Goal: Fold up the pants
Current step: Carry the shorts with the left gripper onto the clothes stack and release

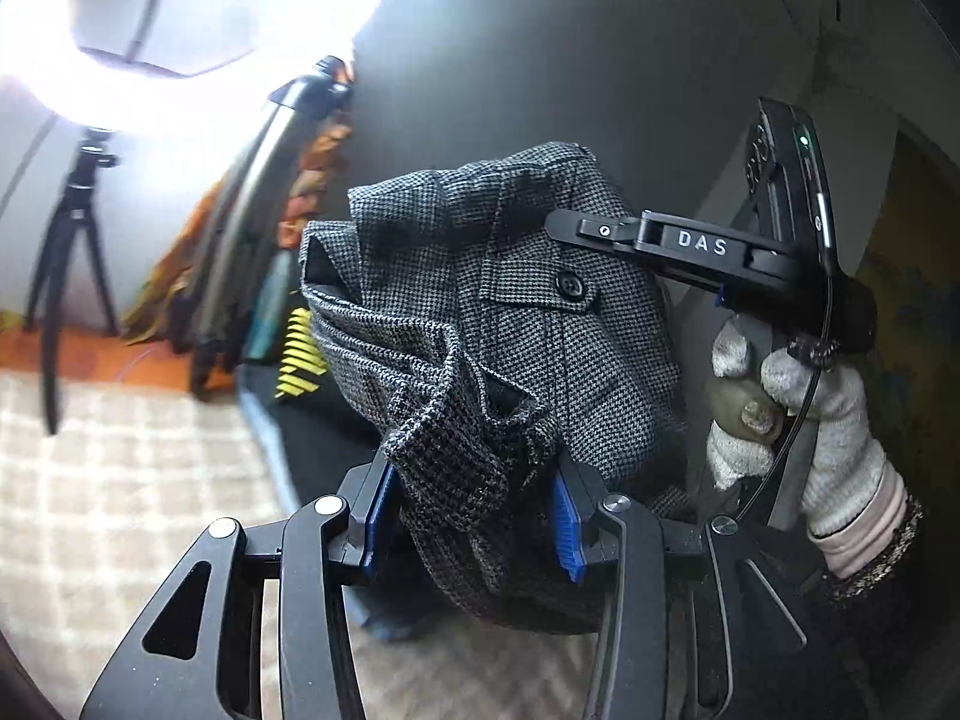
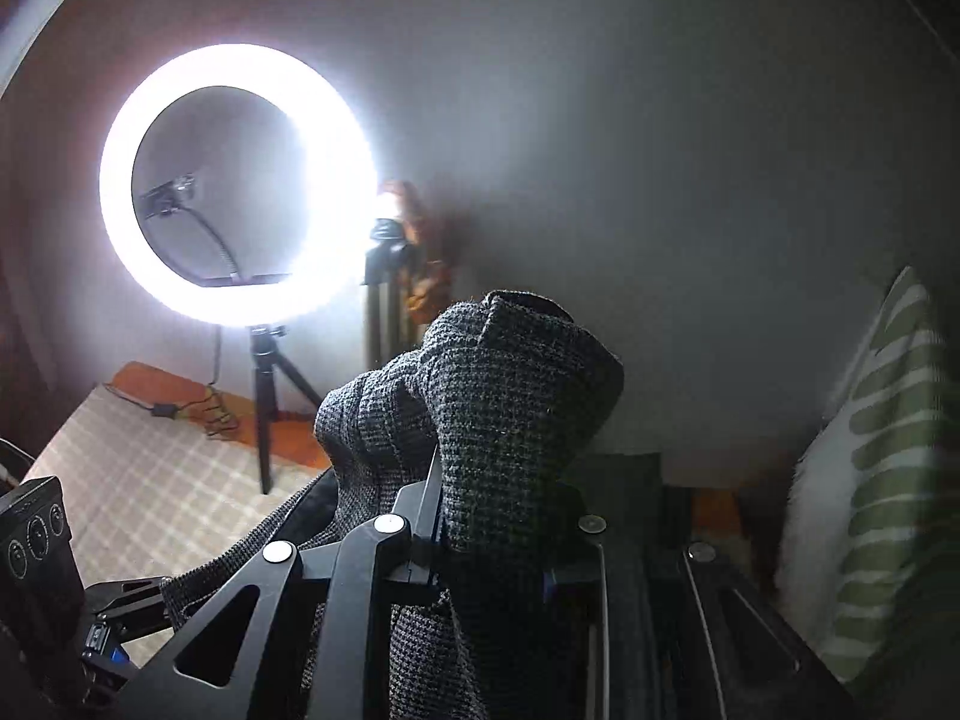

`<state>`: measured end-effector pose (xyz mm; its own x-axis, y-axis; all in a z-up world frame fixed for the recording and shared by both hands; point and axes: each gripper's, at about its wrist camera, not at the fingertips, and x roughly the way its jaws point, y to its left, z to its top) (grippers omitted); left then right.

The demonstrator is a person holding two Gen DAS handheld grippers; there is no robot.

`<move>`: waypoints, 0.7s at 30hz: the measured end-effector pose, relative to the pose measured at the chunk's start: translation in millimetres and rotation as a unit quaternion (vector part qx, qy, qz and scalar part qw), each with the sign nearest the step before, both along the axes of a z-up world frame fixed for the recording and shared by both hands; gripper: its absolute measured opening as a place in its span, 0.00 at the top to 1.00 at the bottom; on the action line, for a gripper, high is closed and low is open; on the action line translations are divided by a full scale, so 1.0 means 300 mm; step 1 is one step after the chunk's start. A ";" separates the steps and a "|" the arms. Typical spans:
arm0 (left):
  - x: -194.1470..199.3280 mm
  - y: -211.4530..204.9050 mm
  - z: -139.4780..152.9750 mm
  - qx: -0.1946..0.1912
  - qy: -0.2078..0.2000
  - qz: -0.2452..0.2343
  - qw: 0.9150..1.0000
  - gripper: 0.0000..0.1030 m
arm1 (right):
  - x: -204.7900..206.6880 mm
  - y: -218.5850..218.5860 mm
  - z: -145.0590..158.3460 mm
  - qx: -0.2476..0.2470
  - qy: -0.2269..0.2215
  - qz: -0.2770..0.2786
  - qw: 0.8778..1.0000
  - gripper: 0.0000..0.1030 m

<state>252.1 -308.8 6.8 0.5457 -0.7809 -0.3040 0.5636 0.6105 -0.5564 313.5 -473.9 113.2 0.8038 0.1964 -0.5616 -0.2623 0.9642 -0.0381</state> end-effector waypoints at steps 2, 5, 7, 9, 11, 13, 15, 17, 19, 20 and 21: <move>0.020 -0.044 -0.019 -0.002 0.002 0.004 1.000 0.60 | 0.048 -0.033 -0.014 -0.006 0.004 0.003 1.000 0.79; 0.067 -0.093 -0.067 -0.001 0.013 0.015 1.000 0.60 | 0.135 -0.077 -0.075 -0.010 0.016 0.010 1.000 0.79; 0.085 -0.128 -0.106 0.009 0.020 0.024 0.999 0.60 | 0.183 -0.095 -0.122 -0.013 0.025 0.013 1.000 0.79; 0.125 -0.164 -0.147 0.017 0.029 0.032 0.999 0.60 | 0.228 -0.106 -0.176 -0.013 0.037 0.021 0.999 0.79; 0.147 -0.182 -0.195 0.024 0.044 0.041 0.998 0.60 | 0.276 -0.123 -0.232 -0.006 0.051 0.024 0.998 0.79; 0.127 -0.171 -0.233 0.025 0.056 0.051 0.997 0.59 | 0.324 -0.157 -0.296 0.011 0.068 0.016 0.997 0.79; 0.119 -0.157 -0.247 0.027 0.061 0.058 0.996 0.58 | 0.365 -0.201 -0.344 0.035 0.077 0.004 0.996 0.77; 0.105 -0.135 -0.255 0.023 0.071 0.061 0.995 0.55 | 0.389 -0.226 -0.372 0.047 0.083 -0.005 0.995 0.63; 0.077 -0.117 -0.250 0.029 0.074 0.065 0.995 0.51 | 0.405 -0.240 -0.385 0.045 0.089 -0.022 0.995 0.52; 0.068 -0.110 -0.248 0.033 0.074 0.068 0.994 0.51 | 0.411 -0.250 -0.387 0.044 0.092 -0.037 0.994 0.45; 0.060 -0.097 -0.241 0.035 0.073 0.072 0.994 0.51 | 0.412 -0.262 -0.383 0.046 0.093 -0.051 0.993 0.42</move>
